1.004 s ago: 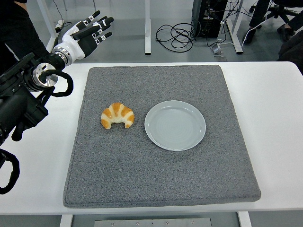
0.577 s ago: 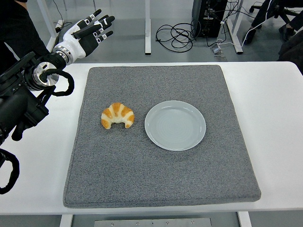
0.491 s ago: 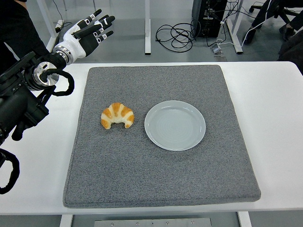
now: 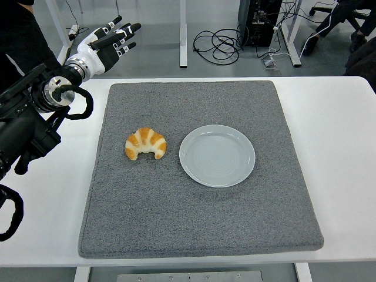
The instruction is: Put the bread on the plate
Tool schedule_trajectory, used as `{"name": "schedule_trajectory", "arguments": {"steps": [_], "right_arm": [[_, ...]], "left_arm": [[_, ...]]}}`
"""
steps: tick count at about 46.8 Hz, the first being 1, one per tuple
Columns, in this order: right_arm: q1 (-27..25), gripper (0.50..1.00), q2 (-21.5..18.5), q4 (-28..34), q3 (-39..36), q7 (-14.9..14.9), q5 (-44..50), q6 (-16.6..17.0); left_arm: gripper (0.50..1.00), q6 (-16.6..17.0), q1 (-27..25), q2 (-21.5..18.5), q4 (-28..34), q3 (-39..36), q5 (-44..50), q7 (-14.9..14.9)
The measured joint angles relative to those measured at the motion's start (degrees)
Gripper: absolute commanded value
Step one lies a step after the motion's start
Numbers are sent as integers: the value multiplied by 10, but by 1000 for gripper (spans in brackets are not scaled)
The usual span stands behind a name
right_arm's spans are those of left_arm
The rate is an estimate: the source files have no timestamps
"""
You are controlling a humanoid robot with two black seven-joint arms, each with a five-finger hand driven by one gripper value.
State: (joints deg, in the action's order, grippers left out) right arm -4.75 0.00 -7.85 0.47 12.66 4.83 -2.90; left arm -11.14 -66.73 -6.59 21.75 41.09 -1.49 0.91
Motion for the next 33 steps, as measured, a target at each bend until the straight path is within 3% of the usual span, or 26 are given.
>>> {"name": "schedule_trajectory", "arguments": {"steps": [13, 19, 25, 33], "right_arm": [[0, 1000, 0, 0, 0, 0, 0, 0], [0, 1000, 0, 0, 0, 0, 0, 0], [0, 1000, 0, 0, 0, 0, 0, 0], [0, 1000, 0, 0, 0, 0, 0, 0]], "left_arm": [[977, 5, 3, -72, 110, -51, -21, -5], [977, 7, 12, -139, 210, -72, -42, -6], [977, 7, 32, -202, 296, -84, -154, -7], [977, 14, 33, -261, 362, -90, -306, -7]]}}
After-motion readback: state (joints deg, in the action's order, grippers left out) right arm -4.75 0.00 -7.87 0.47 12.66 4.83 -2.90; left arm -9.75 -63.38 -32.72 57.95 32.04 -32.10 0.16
